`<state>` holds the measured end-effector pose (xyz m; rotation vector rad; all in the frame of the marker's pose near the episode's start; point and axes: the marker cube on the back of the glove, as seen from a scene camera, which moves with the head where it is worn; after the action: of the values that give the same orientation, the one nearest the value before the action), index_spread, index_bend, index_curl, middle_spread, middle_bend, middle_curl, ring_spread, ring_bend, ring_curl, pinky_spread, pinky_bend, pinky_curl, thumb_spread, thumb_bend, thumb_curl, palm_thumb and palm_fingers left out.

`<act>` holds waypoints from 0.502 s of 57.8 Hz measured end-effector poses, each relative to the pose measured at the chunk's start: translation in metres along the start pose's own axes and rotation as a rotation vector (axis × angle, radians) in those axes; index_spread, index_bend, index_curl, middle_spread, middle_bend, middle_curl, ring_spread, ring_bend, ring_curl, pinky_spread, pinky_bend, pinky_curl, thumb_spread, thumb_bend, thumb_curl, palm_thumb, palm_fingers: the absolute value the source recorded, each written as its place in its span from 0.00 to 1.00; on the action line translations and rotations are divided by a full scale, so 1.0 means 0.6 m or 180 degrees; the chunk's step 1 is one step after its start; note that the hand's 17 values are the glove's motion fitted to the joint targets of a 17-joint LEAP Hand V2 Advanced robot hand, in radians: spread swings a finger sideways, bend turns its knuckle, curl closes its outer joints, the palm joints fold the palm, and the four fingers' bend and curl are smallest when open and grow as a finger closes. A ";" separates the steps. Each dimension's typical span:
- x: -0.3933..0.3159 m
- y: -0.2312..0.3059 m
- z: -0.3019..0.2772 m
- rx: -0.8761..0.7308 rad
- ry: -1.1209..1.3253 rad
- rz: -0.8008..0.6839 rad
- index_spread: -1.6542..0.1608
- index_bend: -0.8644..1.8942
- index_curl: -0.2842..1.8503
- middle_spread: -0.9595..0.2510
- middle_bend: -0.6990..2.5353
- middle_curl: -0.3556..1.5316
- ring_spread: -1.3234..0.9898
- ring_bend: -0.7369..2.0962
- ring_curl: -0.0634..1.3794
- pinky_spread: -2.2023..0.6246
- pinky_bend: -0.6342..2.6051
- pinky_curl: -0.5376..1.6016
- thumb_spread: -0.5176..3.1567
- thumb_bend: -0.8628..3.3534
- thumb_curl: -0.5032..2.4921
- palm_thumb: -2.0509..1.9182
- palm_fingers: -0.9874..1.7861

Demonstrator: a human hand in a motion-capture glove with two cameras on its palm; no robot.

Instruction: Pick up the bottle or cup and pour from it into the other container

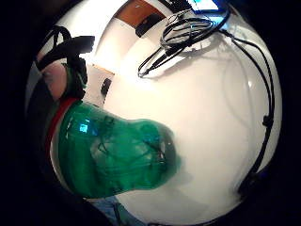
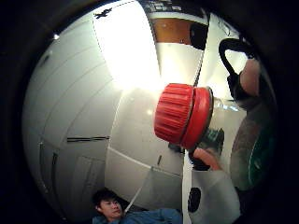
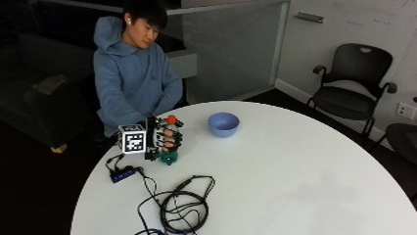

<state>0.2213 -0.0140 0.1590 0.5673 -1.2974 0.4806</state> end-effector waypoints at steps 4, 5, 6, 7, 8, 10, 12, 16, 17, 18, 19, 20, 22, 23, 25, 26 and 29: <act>-0.021 -0.004 0.011 -0.0019 0.0057 -0.0019 0.85 0.37 0.33 0.78 0.31 0.44 0.52 0.42 0.33 0.79 0.26 0.43 0.25 0.20 0.39 0.77 0.78; -0.027 -0.005 0.014 -0.0035 0.0077 -0.0025 0.85 0.37 0.33 0.78 0.31 0.44 0.52 0.42 0.33 0.79 0.27 0.43 0.25 0.20 0.39 0.77 0.78; -0.032 -0.006 0.016 -0.0060 0.0104 -0.0033 0.85 0.37 0.33 0.78 0.31 0.44 0.52 0.42 0.33 0.79 0.27 0.43 0.25 0.20 0.39 0.77 0.78; -0.037 -0.007 0.018 -0.0097 0.0137 -0.0045 0.85 0.37 0.33 0.78 0.31 0.44 0.52 0.42 0.34 0.79 0.27 0.43 0.25 0.20 0.39 0.77 0.78; -0.043 -0.009 0.020 -0.0140 0.0173 -0.0059 0.85 0.37 0.33 0.78 0.31 0.44 0.52 0.42 0.34 0.79 0.27 0.43 0.25 0.20 0.39 0.77 0.78; -0.054 -0.010 0.026 -0.0200 0.0244 -0.0097 0.85 0.37 0.33 0.78 0.31 0.44 0.52 0.42 0.34 0.79 0.27 0.43 0.25 0.20 0.39 0.77 0.78; -0.067 -0.012 0.035 -0.0201 0.0305 -0.0156 0.85 0.37 0.33 0.78 0.31 0.44 0.52 0.42 0.34 0.78 0.27 0.43 0.25 0.20 0.39 0.77 0.78; -0.095 -0.020 0.055 -0.0249 0.0501 -0.0343 0.86 0.37 0.33 0.78 0.31 0.44 0.52 0.42 0.34 0.78 0.27 0.43 0.25 0.20 0.39 0.77 0.78; -0.103 -0.022 0.060 -0.0279 0.0566 -0.0384 0.86 0.37 0.33 0.78 0.31 0.44 0.52 0.42 0.34 0.78 0.27 0.43 0.25 0.20 0.39 0.77 0.78; -0.111 -0.024 0.065 -0.0313 0.0634 -0.0421 0.86 0.37 0.33 0.78 0.31 0.44 0.52 0.42 0.34 0.78 0.27 0.43 0.25 0.20 0.39 0.77 0.78; -0.118 -0.024 0.070 -0.0352 0.0704 -0.0457 0.86 0.37 0.33 0.78 0.31 0.44 0.52 0.42 0.34 0.78 0.27 0.43 0.25 0.20 0.39 0.77 0.78; -0.125 -0.024 0.076 -0.0395 0.0778 -0.0496 0.86 0.37 0.33 0.78 0.31 0.44 0.52 0.43 0.34 0.78 0.27 0.43 0.25 0.20 0.39 0.77 0.78; -0.138 -0.021 0.087 -0.0493 0.0945 -0.0582 0.86 0.37 0.33 0.78 0.32 0.45 0.52 0.43 0.35 0.78 0.27 0.43 0.25 0.20 0.39 0.77 0.78; -0.145 -0.020 0.093 -0.0547 0.1040 -0.0626 0.86 0.37 0.33 0.78 0.31 0.45 0.52 0.42 0.35 0.78 0.27 0.43 0.25 0.20 0.39 0.77 0.78; -0.159 -0.020 0.105 -0.0646 0.1247 -0.0700 0.86 0.37 0.33 0.78 0.31 0.45 0.52 0.43 0.35 0.78 0.27 0.44 0.25 0.20 0.39 0.77 0.78; -0.166 -0.022 0.111 -0.0685 0.1357 -0.0729 0.86 0.37 0.33 0.78 0.32 0.45 0.52 0.43 0.35 0.78 0.27 0.44 0.25 0.20 0.39 0.77 0.78; -0.187 -0.028 0.130 -0.0782 0.1706 -0.0817 0.86 0.37 0.33 0.78 0.32 0.45 0.52 0.43 0.35 0.78 0.28 0.44 0.25 0.20 0.39 0.77 0.78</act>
<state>0.1494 -0.0783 0.0606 0.3569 -0.7433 0.2302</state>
